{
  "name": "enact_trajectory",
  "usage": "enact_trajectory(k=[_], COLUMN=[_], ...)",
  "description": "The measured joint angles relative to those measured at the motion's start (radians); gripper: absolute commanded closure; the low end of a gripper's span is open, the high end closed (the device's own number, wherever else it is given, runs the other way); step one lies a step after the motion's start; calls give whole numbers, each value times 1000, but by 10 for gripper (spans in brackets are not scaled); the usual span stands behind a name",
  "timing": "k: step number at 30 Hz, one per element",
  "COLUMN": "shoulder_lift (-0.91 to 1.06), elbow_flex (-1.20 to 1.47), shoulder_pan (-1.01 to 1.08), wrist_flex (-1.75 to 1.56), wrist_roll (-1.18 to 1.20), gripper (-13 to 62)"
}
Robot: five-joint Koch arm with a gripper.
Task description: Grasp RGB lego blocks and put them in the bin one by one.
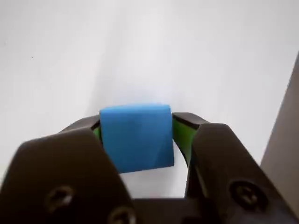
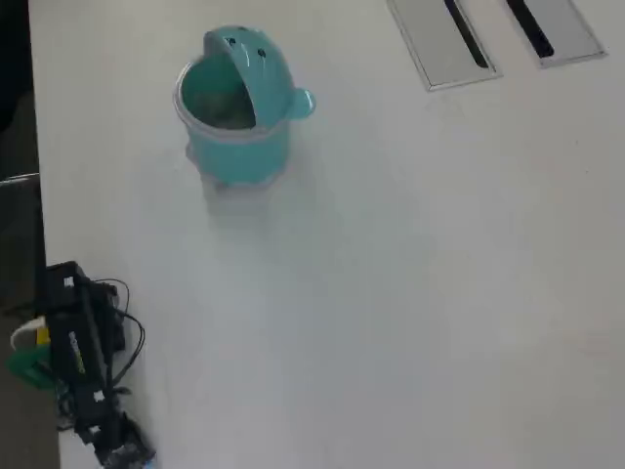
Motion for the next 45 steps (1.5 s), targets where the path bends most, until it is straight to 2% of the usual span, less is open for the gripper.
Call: enact_trajectory(k=[3, 7, 9, 12, 14, 15, 17, 18, 24, 29, 31, 32, 35, 40, 45], shoulder_lift=[21, 81, 187, 373, 376, 387, 420, 489, 689, 701, 701, 701, 701, 698, 647], elbow_flex=[31, 78, 178, 316, 316, 318, 308, 287, 278, 279, -5, -11, -75, -91, -176], shoulder_pan=[0, 2, -3, -61, -107, -158, -247, -362, -644, -813, -1049, -1060, -1591, -1750, -2033], wrist_flex=[5, 14, -5, -206, -222, -225, -250, -279, -282, -281, -233, -233, -178, -179, -195], wrist_roll=[-18, -18, -21, 112, 169, 261, 265, 330, 353, 353, 353, 351, 327, 287, 259], gripper=[395, 408, 449, 468, 468, 468, 468, 468, 468, 468, 467, 467, 467, 467, 468])
